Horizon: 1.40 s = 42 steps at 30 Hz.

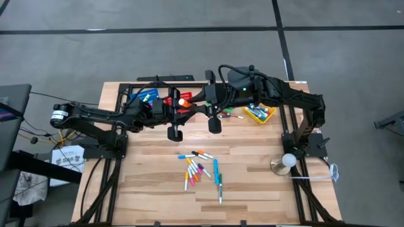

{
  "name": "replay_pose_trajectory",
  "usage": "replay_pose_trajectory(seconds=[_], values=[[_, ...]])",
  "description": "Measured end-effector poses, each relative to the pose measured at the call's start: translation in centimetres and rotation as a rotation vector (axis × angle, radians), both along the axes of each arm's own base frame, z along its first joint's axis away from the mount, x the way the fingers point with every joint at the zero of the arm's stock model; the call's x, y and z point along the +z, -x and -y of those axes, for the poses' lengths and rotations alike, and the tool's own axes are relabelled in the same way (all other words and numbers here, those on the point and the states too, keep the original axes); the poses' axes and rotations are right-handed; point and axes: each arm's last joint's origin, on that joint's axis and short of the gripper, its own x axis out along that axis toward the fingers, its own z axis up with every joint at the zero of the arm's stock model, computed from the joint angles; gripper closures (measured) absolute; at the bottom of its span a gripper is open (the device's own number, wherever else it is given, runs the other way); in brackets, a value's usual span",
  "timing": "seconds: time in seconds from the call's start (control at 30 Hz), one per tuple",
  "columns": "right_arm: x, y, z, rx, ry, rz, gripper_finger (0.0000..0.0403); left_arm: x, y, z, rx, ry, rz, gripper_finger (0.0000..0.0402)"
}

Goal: Pick & Place Markers
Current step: Put the large orange highlighter pen into the blue bin

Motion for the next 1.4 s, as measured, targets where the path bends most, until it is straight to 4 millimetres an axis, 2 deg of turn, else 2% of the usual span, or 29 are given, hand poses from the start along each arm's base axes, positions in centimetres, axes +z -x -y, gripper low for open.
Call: replay_pose_trajectory(seconds=[0.4, 0.5, 0.6, 0.83, 1.0, 1.27, 1.4], values=[[-0.1, 0.0, 0.0, -0.003, -0.024, -0.009, 0.0337, 0.0, 0.0, 0.0, 0.007, -0.011, -0.004, 0.0334], [-0.1, 0.0, 0.0, -0.006, -0.036, -0.011, 0.0326, 0.0, 0.0, 0.0, 0.007, -0.010, -0.004, 0.0334], [0.0, 0.1, -0.2, -0.002, -0.036, -0.011, 0.0296, 0.0, 0.0, 0.0, 0.010, -0.010, -0.004, 0.0333], [0.0, 0.3, -0.6, 0.011, -0.036, -0.015, 0.0199, 0.0, 0.0, 0.0, 0.013, -0.009, -0.002, 0.0333], [1.2, 2.0, -0.6, 0.016, -0.037, 0.004, 0.0158, 0.2, 0.3, 0.0, 0.013, -0.008, -0.010, 0.0334], [3.2, 6.6, -0.3, 0.012, -0.044, -0.007, 0.0154, 0.9, 2.0, -0.2, 0.049, 0.002, -0.104, 0.0333], [3.0, 8.6, -0.1, -0.001, -0.061, -0.100, 0.0154, 1.1, 3.3, -0.4, 0.109, 0.019, -0.194, 0.0333]])
